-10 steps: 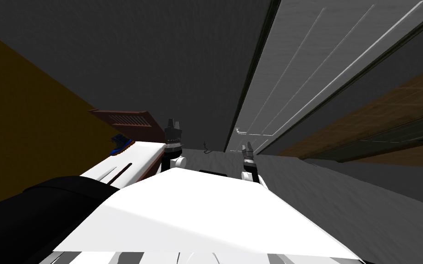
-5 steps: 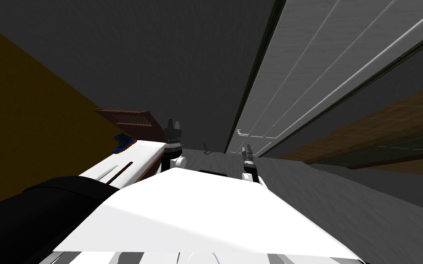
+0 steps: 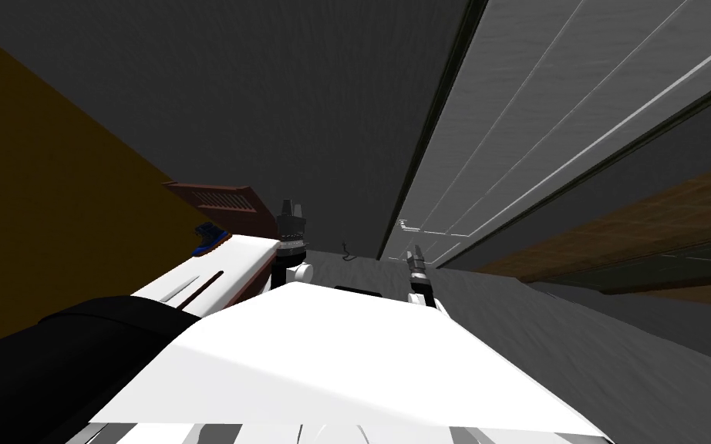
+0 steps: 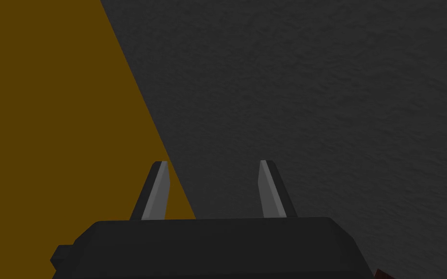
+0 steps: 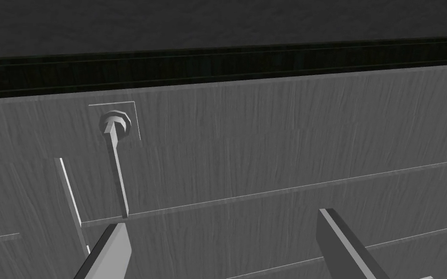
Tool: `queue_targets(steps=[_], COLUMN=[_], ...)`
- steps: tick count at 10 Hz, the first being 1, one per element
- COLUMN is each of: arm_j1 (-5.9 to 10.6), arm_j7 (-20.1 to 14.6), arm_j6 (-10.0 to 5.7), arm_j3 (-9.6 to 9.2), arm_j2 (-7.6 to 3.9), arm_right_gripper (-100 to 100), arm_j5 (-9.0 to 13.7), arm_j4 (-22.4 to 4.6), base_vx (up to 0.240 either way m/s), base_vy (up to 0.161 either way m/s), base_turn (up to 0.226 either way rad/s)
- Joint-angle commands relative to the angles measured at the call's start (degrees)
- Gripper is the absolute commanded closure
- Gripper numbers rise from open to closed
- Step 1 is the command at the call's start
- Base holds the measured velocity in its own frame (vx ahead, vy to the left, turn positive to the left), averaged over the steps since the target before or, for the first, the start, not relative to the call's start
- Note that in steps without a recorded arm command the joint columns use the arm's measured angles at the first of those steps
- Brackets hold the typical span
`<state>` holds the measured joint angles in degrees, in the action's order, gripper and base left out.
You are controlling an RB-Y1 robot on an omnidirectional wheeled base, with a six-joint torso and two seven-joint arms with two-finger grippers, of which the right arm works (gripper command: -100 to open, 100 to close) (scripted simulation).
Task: Pull the door open
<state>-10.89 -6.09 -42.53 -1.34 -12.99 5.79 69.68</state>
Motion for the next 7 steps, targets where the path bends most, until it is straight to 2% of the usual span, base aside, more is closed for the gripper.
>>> queue_targets(steps=[1,2,4,6,7], arm_j1=[0.53,1.09,1.66,2.71,2.71], arm_j7=[-0.3,-0.8,-1.3,-2.2,-2.2], arm_j6=[-0.67,-1.19,-1.71,-2.67,-2.67], arm_j3=[0.0,-0.01,-0.03,-0.05,-0.05], arm_j2=[-0.24,-0.64,-1.04,-1.77,-1.77], arm_right_gripper=[-100,-100,-100,-100,-100], arm_j5=[0.1,0.3,0.5,0.9,0.9], arm_j4=[-1.8,-3.8,-5.9,-9.3,-9.7], base_vx=[0.039,0.055,0.061,0.063,0.058], base_vy=[-0.024,-0.03,-0.039,-0.039,-0.034], base_turn=[0.026,0.047,0.06,0.057,0.029])
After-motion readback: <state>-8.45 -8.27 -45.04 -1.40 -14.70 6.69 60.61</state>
